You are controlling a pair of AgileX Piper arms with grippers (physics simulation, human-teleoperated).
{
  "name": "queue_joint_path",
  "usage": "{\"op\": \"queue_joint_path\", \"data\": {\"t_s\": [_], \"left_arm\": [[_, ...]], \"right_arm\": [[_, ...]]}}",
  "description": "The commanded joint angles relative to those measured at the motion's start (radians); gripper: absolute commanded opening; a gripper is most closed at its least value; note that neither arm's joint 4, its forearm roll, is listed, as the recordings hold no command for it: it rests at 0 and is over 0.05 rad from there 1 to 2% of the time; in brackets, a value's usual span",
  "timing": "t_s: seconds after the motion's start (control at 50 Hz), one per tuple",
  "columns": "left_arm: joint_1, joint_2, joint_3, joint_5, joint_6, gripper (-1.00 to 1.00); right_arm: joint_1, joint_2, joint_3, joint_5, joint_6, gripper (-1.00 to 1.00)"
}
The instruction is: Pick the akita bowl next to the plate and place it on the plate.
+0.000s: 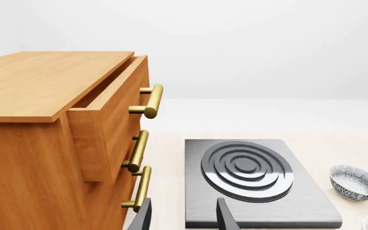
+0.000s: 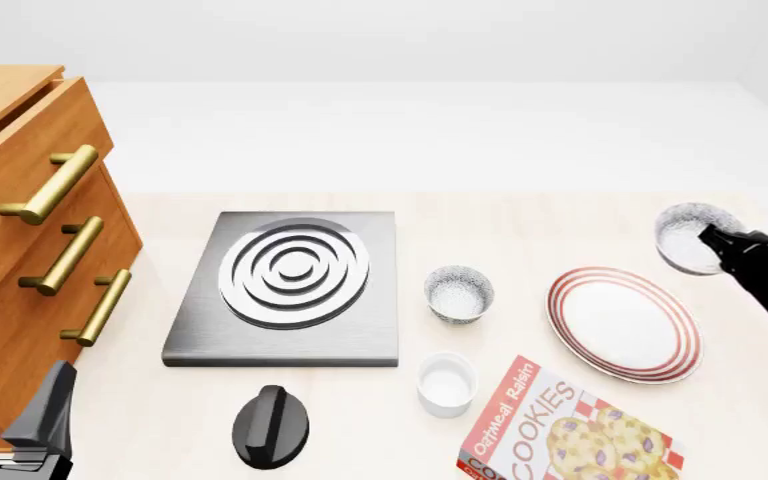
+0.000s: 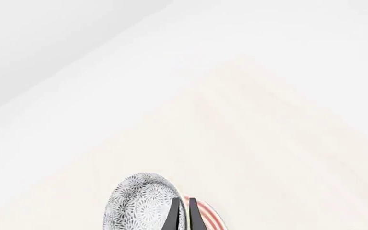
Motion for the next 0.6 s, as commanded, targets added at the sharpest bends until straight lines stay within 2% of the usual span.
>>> {"op": "queue_joint_path", "data": {"t_s": [0.02, 0.6], "left_arm": [[0.0, 0.0, 0.0, 0.0, 0.0, 1.0], [0.0, 0.0, 0.0, 0.0, 0.0, 1.0]], "right_arm": [[0.015, -0.021, 0.017, -0.006, 0.009, -1.0], [0.044, -0.057, 0.062, -0.014, 0.014, -1.0]]}}
